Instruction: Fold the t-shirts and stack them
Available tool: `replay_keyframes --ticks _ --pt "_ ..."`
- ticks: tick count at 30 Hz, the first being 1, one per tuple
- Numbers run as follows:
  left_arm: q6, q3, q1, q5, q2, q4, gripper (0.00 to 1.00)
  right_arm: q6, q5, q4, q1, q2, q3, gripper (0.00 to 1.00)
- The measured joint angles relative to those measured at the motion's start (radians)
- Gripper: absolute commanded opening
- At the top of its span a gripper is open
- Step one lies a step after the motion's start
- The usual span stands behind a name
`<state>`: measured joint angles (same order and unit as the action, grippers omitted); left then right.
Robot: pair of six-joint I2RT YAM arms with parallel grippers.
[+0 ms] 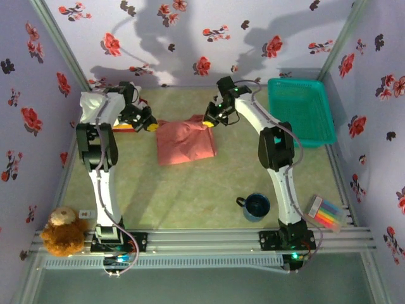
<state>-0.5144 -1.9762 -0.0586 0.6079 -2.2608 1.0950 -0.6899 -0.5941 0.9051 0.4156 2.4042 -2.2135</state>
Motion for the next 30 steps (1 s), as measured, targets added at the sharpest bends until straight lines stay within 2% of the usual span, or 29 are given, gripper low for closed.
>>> replay_keyframes --ticks 2,5,7,10,11,12,14,20,22,24,26,30 --pt "-0.003 -0.047 0.0 0.007 -0.046 -0.002 0.0 -0.019 -0.011 -0.011 -0.009 0.049 -0.058 0.02" --pt "-0.011 -0.127 0.001 0.015 -0.121 -0.015 0.0 -0.053 -0.031 -0.053 -0.022 0.139 -0.146 0.1" --pt "-0.024 -0.162 0.003 0.014 -0.16 -0.026 0.0 -0.076 -0.043 -0.078 -0.027 0.208 -0.219 0.4" --pt "-0.048 -0.16 0.013 0.011 -0.169 -0.045 0.02 -0.084 -0.052 -0.116 -0.031 0.266 -0.265 0.54" --pt "-0.056 -0.153 0.018 0.011 -0.166 -0.059 0.24 -0.084 -0.052 -0.117 -0.032 0.269 -0.265 0.57" --pt "-0.064 -0.144 0.023 0.011 -0.163 -0.077 0.36 -0.085 -0.05 -0.115 -0.032 0.269 -0.265 0.61" --pt "-0.084 -0.132 0.033 0.011 -0.162 -0.106 0.43 -0.076 -0.042 -0.118 -0.032 0.259 -0.259 0.63" --pt "-0.107 -0.082 0.045 0.012 -0.115 -0.167 0.53 -0.022 0.019 -0.111 -0.031 0.076 -0.066 0.64" --pt "-0.109 -0.003 0.035 -0.002 -0.043 -0.201 0.5 -0.005 0.04 -0.112 -0.03 -0.026 0.028 0.63" --pt "-0.115 0.069 0.018 -0.013 0.035 -0.225 0.42 0.004 0.045 -0.119 -0.026 -0.101 0.089 0.59" --pt "-0.125 0.133 -0.012 -0.015 0.108 -0.254 0.32 0.009 0.044 -0.13 -0.023 -0.154 0.127 0.49" --pt "-0.15 0.254 -0.095 -0.017 0.192 -0.343 0.11 0.01 0.029 -0.181 0.003 -0.164 0.168 0.14"
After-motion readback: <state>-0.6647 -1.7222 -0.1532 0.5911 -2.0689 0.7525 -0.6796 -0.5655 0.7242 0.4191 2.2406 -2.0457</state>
